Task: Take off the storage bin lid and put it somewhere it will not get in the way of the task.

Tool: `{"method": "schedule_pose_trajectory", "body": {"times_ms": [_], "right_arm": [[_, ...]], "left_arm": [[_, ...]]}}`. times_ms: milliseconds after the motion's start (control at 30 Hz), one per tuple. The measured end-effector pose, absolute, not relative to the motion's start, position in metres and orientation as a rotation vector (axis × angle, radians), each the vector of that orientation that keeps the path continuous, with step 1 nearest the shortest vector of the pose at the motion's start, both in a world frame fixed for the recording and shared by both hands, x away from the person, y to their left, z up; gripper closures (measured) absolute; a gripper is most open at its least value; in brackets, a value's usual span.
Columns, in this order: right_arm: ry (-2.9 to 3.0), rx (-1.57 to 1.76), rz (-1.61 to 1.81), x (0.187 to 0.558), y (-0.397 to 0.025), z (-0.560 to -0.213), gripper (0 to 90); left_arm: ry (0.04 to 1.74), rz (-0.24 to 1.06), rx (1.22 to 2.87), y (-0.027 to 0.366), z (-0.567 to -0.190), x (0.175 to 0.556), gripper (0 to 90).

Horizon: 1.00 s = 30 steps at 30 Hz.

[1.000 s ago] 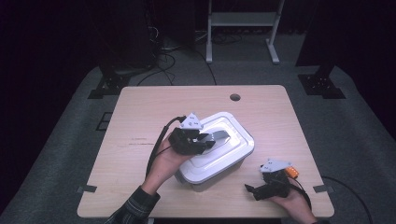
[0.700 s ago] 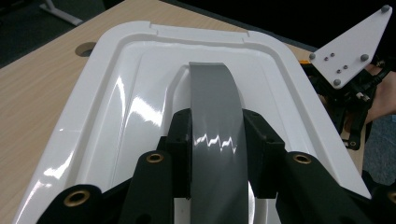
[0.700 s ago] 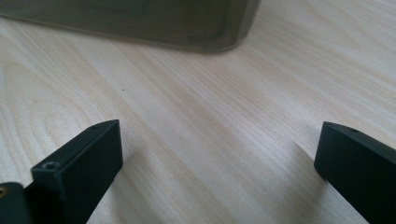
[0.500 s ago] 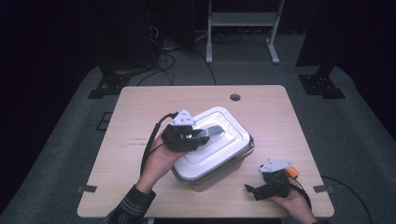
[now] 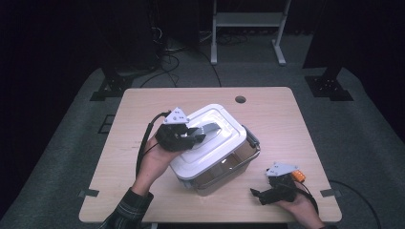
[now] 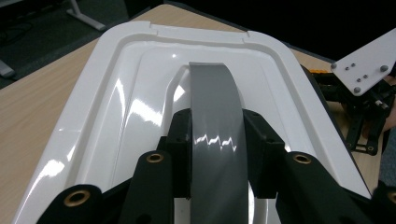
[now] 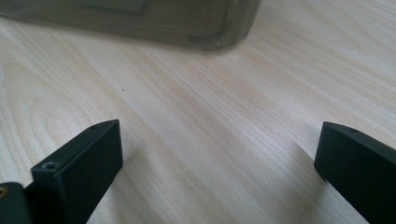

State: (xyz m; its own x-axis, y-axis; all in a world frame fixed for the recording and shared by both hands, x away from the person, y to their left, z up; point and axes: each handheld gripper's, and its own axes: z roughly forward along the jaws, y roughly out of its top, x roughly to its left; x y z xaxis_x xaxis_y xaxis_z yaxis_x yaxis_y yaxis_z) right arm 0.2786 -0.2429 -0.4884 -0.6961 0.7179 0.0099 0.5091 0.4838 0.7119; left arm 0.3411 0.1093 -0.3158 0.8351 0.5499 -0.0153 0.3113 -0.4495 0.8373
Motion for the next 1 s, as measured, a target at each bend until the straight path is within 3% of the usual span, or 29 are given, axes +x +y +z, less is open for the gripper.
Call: {"method": "schedule_pose_trajectory", "body": {"times_ms": [1000], "right_arm": [[2.446,1.041,1.029,0.278,-0.243,-0.488,0.1]], "left_arm": [[0.786,0.405,1.984,0.175,-0.305,0.352,66.3]]}}
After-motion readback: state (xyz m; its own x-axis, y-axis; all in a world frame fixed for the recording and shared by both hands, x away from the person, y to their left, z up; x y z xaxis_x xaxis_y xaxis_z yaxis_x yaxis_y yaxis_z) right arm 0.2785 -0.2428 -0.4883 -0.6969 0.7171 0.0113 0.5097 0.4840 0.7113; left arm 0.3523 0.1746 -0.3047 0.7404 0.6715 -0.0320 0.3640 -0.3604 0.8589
